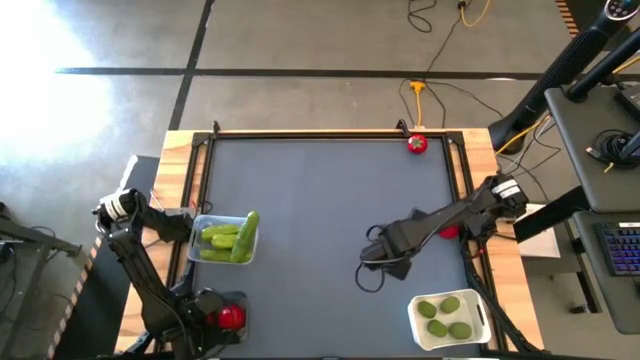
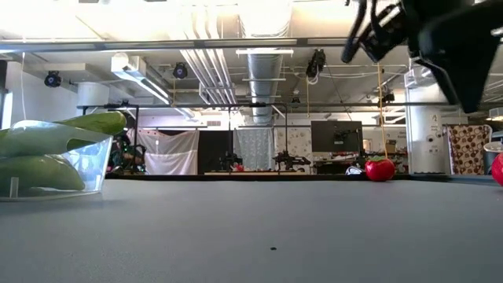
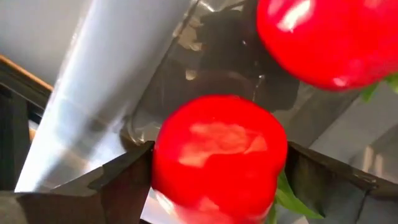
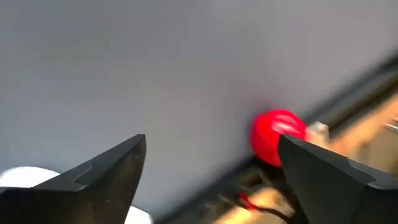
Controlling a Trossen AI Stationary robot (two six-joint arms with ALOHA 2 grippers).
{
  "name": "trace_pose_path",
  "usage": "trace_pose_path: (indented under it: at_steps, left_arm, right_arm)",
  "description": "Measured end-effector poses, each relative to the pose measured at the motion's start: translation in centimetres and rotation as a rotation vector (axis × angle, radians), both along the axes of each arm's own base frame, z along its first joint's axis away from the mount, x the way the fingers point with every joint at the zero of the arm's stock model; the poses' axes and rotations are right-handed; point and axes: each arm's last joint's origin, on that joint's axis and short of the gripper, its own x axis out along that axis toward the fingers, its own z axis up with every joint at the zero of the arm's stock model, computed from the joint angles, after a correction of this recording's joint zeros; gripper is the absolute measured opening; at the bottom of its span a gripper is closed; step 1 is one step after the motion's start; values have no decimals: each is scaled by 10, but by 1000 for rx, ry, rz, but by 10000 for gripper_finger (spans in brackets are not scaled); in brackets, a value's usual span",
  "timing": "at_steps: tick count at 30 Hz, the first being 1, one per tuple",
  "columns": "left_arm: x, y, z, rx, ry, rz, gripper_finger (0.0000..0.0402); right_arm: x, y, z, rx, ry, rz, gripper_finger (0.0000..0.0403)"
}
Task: Sort produce into baskets
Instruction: Put the top left tomato into the black bin, then put the bottom tomato into the black bin
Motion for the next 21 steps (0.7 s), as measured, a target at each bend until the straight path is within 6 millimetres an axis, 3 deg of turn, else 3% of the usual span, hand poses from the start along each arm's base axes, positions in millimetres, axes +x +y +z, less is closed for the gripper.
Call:
trace_pose_path:
  at_steps: [5,13,21]
  left_arm:
    - [1,0,0,3,-17,58,338]
    - [3,-1,1,-7,-40,94,396]
    - [3,0,1,0,-37,110,379]
  right_arm:
    - [-13,-17,-11,-2,80,84,381]
    - [-48,-48,-60,169,390,207,382]
    - [-77,-67,-90,308,523,299,382]
